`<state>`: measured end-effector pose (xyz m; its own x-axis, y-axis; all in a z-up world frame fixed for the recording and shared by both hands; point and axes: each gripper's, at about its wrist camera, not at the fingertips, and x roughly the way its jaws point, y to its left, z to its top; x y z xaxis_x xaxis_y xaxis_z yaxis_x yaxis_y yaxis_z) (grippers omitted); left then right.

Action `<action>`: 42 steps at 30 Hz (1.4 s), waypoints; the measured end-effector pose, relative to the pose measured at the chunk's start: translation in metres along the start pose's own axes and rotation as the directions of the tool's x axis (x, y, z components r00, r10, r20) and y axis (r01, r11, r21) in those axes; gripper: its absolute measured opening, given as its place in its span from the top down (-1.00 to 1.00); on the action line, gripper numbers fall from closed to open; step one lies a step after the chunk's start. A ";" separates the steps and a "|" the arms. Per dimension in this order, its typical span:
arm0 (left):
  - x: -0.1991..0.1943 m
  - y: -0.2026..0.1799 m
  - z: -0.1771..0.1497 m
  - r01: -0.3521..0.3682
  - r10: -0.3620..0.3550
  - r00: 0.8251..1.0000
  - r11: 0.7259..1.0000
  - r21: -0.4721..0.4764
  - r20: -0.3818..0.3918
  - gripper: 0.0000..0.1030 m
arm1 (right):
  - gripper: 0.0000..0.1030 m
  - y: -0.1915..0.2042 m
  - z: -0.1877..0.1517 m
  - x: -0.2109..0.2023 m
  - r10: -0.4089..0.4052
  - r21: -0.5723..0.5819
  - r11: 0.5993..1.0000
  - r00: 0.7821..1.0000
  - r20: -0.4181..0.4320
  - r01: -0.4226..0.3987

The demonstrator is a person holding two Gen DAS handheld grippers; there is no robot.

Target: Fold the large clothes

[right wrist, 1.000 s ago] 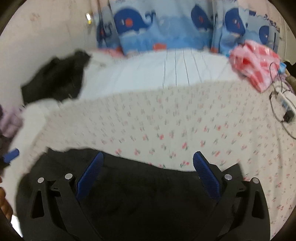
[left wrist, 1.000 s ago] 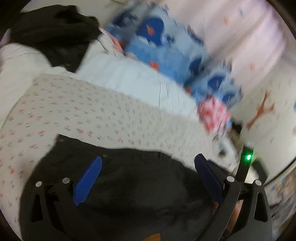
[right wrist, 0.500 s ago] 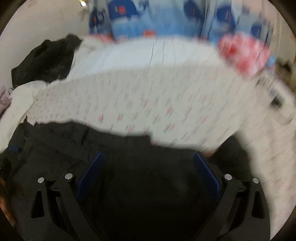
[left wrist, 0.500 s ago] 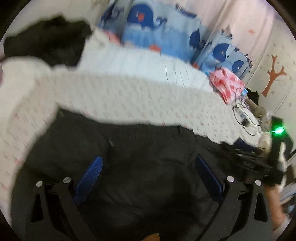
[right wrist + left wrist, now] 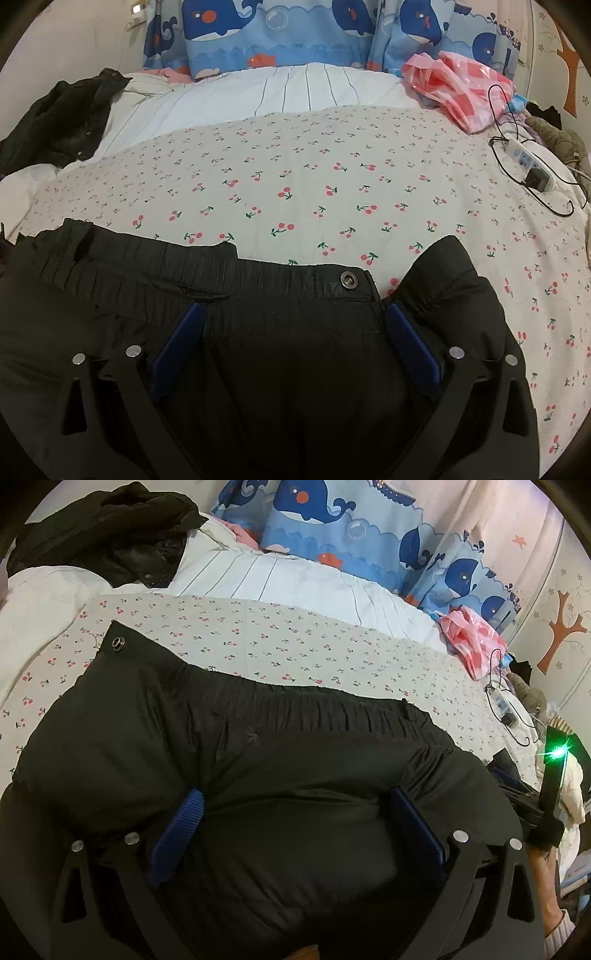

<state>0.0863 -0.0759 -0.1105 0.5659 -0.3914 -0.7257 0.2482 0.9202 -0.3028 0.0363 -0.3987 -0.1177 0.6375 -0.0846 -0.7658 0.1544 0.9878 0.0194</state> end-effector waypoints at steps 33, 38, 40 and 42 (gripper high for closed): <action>-0.047 0.039 -0.001 -0.194 0.205 0.973 0.975 -0.107 0.104 -0.86 | -0.86 0.107 0.035 0.000 0.124 -0.184 0.974 0.990 -0.059 -0.133; -0.037 0.043 -0.005 -0.154 0.163 0.984 0.982 -0.108 0.077 -0.86 | -0.86 0.093 0.035 0.015 0.160 -0.120 0.977 0.977 -0.142 -0.177; -0.045 0.048 -0.005 -0.118 0.129 0.989 0.984 -0.131 0.078 -0.86 | -0.85 0.085 0.036 -0.020 0.146 -0.132 0.978 0.983 -0.115 -0.161; -0.063 0.055 -0.006 -0.060 0.079 0.991 0.982 -0.178 0.106 -0.86 | -0.85 0.068 0.033 -0.072 0.150 -0.136 0.979 0.988 -0.023 -0.152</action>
<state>0.0596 -0.0001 -0.0851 0.6640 -0.3158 -0.6778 0.0704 0.9288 -0.3638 0.0260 -0.3300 -0.0397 0.6358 0.0673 -0.7689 -0.0480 0.9977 0.0477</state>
